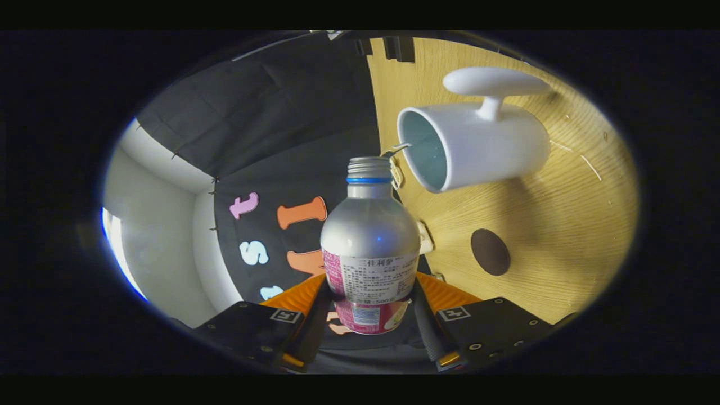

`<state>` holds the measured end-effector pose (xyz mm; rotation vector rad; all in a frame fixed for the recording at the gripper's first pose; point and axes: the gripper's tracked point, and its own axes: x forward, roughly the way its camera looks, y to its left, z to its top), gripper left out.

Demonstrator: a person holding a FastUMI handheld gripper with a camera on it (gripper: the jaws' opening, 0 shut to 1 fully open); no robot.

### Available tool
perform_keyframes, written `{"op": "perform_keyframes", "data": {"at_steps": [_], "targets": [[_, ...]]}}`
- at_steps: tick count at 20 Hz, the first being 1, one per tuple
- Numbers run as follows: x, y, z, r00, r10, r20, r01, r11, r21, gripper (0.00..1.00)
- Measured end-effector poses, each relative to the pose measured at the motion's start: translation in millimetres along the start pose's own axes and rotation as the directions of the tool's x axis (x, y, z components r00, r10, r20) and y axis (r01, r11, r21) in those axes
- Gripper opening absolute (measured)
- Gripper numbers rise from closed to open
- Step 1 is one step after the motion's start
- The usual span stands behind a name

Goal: Take the bottle from table, then pour the juice into the cup, finally place the bottle on the coaster

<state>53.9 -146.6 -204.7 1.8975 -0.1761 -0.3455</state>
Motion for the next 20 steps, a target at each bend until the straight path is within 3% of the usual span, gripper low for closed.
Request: {"op": "perform_keyframes", "data": {"at_steps": [20], "targets": [[1.0,19.4,1.2,1.0,0.021,0.01,-0.022,0.992,0.126,0.73]]}}
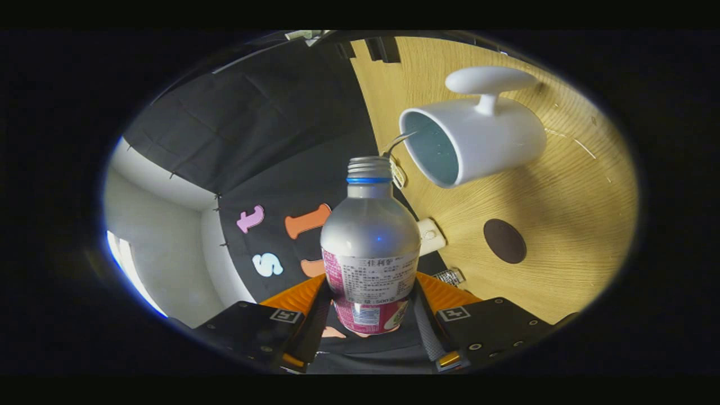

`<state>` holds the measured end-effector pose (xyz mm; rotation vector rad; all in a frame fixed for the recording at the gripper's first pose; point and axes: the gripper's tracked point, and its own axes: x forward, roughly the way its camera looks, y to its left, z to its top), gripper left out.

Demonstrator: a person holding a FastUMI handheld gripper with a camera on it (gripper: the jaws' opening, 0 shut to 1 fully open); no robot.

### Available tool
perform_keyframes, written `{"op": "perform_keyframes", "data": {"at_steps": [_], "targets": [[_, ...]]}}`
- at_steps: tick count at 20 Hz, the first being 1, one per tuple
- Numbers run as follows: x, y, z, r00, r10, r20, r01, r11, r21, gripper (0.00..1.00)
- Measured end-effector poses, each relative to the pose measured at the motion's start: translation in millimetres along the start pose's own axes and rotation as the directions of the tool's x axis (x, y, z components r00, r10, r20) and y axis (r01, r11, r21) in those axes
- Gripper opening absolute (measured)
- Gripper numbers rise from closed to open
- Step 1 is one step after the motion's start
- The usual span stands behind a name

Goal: Take the bottle from table, then pour the juice into the cup, finally place the bottle on the coaster

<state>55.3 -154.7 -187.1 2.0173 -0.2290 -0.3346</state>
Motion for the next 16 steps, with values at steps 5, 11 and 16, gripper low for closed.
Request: {"op": "perform_keyframes", "data": {"at_steps": [5,11,16], "targets": [[-0.3,-0.9,-1.0,1.0,-0.002,-0.001,0.003,1.0,0.026,0.73],[-0.4,1.7,-4.2,1.0,-0.001,-0.005,0.001,0.998,0.064,0.73],[-1.3,-0.4,-2.9,1.0,0.0,-0.001,0.0,0.994,0.108,0.73]]}}
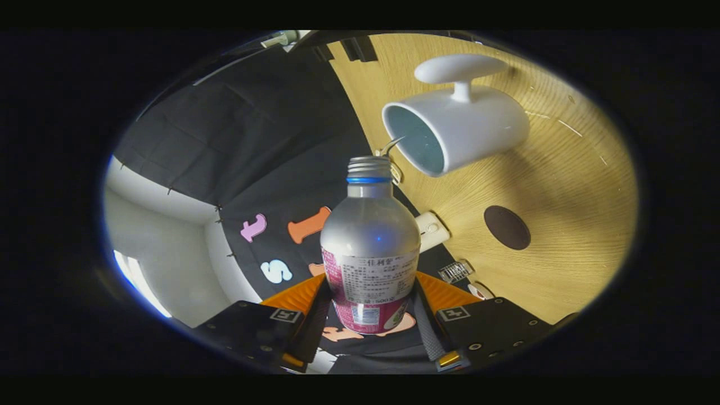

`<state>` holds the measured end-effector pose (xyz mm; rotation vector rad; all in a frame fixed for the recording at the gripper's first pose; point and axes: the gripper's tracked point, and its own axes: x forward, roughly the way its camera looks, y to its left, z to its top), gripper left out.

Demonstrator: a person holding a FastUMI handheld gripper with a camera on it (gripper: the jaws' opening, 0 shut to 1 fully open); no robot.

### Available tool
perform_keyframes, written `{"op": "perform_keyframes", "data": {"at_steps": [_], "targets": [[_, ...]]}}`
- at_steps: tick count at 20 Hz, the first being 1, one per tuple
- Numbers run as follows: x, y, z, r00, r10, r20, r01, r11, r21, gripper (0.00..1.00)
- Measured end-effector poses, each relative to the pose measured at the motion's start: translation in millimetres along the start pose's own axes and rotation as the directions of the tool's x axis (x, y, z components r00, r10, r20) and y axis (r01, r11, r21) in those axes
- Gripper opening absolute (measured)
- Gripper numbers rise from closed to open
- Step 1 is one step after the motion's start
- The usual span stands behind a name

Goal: Take the bottle from table, then pour the juice into the cup, finally place the bottle on the coaster

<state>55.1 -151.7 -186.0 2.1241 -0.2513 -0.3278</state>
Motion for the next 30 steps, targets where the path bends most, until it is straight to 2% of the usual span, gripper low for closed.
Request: {"op": "perform_keyframes", "data": {"at_steps": [13,22,30], "targets": [[1.2,2.8,-3.8,1.0,-0.017,-0.001,0.017,0.995,0.094,0.73],[3.0,6.0,-4.4,0.999,0.053,-0.006,-0.052,0.988,0.143,0.73],[3.6,8.4,-1.5,0.999,0.051,0.021,-0.053,0.986,0.161,0.73]]}}
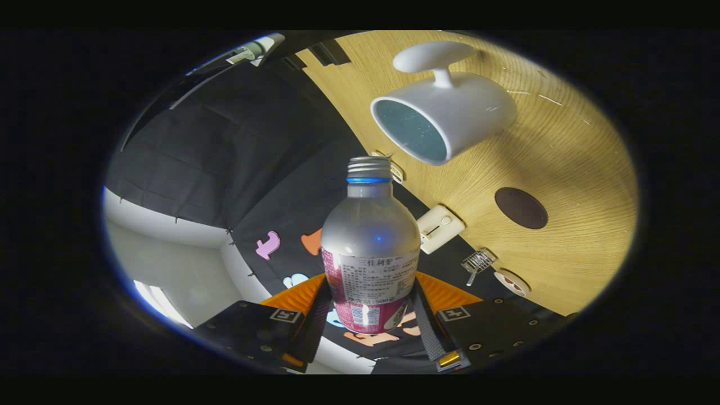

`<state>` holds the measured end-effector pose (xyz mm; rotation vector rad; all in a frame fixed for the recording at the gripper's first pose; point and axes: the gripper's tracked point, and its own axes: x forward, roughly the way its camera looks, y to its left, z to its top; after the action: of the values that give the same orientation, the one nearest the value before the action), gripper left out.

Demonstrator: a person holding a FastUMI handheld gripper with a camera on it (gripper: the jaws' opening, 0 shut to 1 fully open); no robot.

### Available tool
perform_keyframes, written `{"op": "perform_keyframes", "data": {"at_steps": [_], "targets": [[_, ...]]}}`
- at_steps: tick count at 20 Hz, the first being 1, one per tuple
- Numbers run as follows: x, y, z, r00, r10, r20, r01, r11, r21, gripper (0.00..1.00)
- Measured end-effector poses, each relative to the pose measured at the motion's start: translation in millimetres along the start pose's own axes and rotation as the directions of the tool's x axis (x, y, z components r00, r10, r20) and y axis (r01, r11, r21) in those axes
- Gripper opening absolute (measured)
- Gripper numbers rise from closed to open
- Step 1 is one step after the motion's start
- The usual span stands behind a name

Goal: Take the bottle from table, then pour the juice into the cup, finally place the bottle on the coaster

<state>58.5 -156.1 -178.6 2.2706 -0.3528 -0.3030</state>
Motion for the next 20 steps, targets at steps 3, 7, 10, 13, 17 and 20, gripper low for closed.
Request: {"op": "perform_keyframes", "data": {"at_steps": [3,7,10,13,17,20], "targets": [[-0.7,-1.1,1.3,1.0,-0.01,0.007,0.01,1.0,-0.011,0.73],[0.0,-5.0,1.7,0.999,-0.046,0.023,0.048,0.994,-0.098,0.73],[1.8,-10.7,1.6,0.997,-0.076,0.022,0.079,0.978,-0.192,0.73],[3.2,-21.8,2.6,0.995,-0.088,0.036,0.095,0.939,-0.331,0.73],[-1.6,-27.8,10.5,0.998,-0.05,0.036,0.061,0.85,-0.523,0.73],[-6.5,-26.6,13.4,0.999,-0.025,0.02,0.032,0.758,-0.651,0.73]]}}
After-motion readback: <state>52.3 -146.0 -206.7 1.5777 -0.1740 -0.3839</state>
